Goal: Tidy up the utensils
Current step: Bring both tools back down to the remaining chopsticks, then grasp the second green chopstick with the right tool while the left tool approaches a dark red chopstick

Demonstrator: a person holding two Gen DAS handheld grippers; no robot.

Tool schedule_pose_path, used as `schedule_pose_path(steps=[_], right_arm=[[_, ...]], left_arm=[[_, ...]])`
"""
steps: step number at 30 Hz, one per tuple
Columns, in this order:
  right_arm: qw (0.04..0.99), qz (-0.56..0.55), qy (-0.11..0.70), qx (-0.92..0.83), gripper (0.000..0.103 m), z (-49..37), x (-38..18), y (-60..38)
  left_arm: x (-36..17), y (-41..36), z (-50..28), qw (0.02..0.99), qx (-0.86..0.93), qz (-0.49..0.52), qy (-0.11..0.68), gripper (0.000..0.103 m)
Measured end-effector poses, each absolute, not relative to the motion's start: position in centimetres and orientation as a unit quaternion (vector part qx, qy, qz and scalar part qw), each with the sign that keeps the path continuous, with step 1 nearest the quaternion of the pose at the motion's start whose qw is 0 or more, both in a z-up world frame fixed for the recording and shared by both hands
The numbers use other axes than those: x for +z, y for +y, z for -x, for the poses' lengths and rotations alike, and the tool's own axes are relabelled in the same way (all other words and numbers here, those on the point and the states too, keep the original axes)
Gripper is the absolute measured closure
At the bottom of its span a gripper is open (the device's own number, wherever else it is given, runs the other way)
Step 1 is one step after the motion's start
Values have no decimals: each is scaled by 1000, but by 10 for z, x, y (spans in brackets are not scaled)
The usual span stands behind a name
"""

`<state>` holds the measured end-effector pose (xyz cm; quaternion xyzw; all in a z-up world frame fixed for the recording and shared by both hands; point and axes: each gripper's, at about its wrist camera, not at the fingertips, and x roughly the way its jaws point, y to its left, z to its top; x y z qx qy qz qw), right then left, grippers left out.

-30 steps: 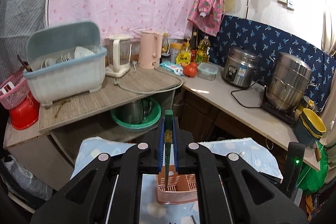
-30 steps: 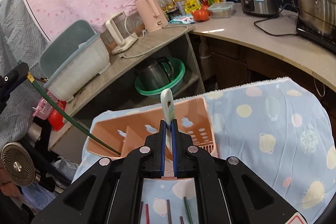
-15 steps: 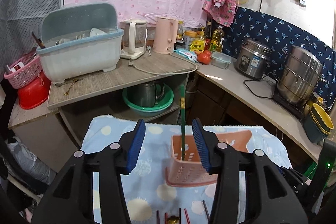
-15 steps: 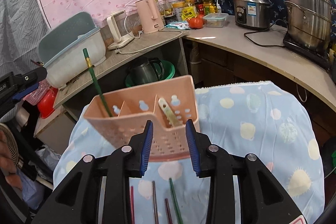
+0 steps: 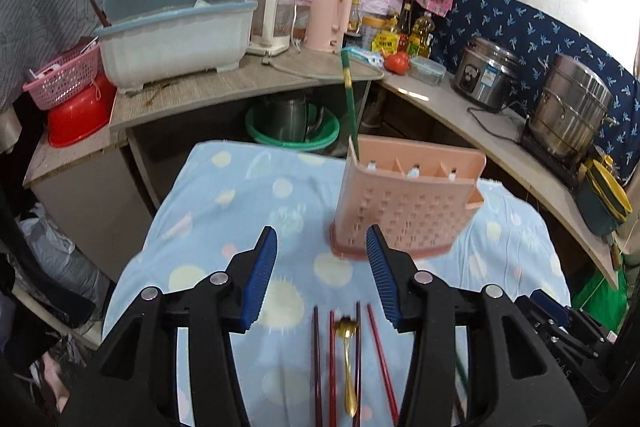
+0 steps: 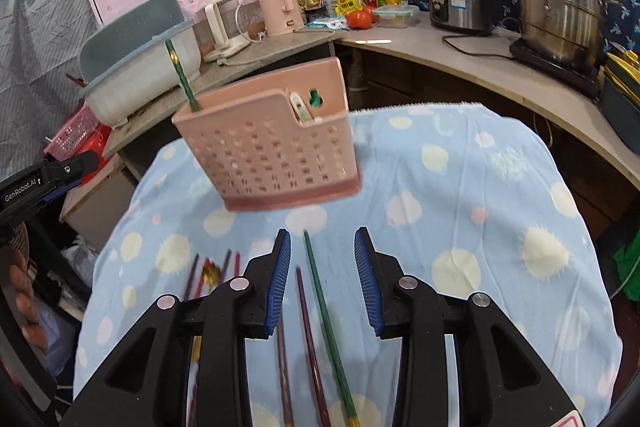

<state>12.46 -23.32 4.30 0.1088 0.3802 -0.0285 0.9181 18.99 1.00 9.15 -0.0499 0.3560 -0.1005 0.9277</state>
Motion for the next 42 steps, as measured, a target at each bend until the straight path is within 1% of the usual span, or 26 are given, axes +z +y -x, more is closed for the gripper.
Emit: schedule_pose_path(steps=[15,25,28,30,42], right_arm=[[885,-93,454,-42,70,-46,-23,-229],[880,-87,465,-43,74,-32,-41,-222],[880,-84,465,-42,76,-32,-43,-220],[879,-83,467,-41,80,-33,-45,-220],[875,-77,477,-35,94,-35,-55,-216]], left_arm=[[11,17,-116,894,-97,10,437,59],[-29,32,-78,874,-89,5,478,59],[-32,31,-69,871,-95,4,481,59],[-32,28,-66,871,-101,2,481,59],[-44,17,-55,859,-122,1,497,59]])
